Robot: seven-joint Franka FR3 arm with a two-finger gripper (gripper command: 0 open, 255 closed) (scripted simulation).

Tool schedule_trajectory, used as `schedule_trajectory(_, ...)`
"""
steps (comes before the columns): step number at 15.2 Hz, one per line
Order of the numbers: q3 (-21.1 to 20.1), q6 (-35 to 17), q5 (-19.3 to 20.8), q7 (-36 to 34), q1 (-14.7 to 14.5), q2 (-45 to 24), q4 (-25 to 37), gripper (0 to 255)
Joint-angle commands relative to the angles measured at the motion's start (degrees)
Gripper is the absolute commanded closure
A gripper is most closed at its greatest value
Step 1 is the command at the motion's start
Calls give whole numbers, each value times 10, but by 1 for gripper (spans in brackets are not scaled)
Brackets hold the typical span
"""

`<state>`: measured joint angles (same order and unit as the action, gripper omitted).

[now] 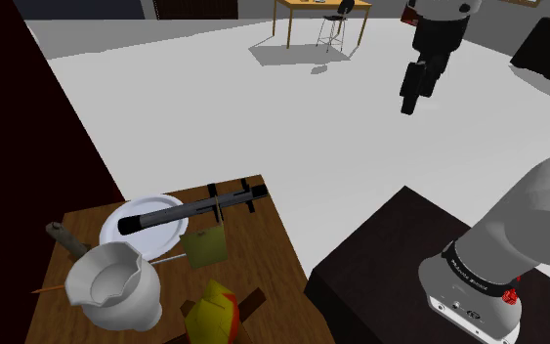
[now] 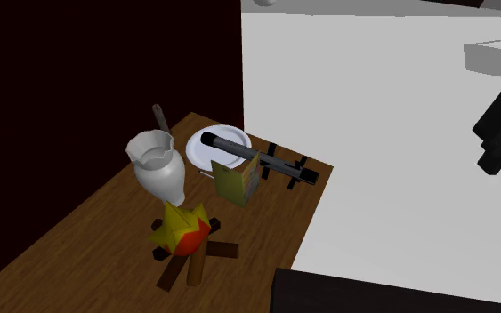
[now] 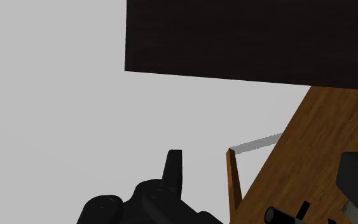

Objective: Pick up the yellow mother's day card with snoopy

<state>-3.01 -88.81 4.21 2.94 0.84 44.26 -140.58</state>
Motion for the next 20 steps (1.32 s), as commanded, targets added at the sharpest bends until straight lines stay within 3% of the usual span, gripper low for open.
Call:
schedule_trajectory(1,0,0,0,0,0,0,0,0)
schedule_trajectory(11,-87,-161,-87,-142,-26,-98,-55,0)
schedule_trajectory(20,-165,-316,-123,-265,-36,-260,-33,0)
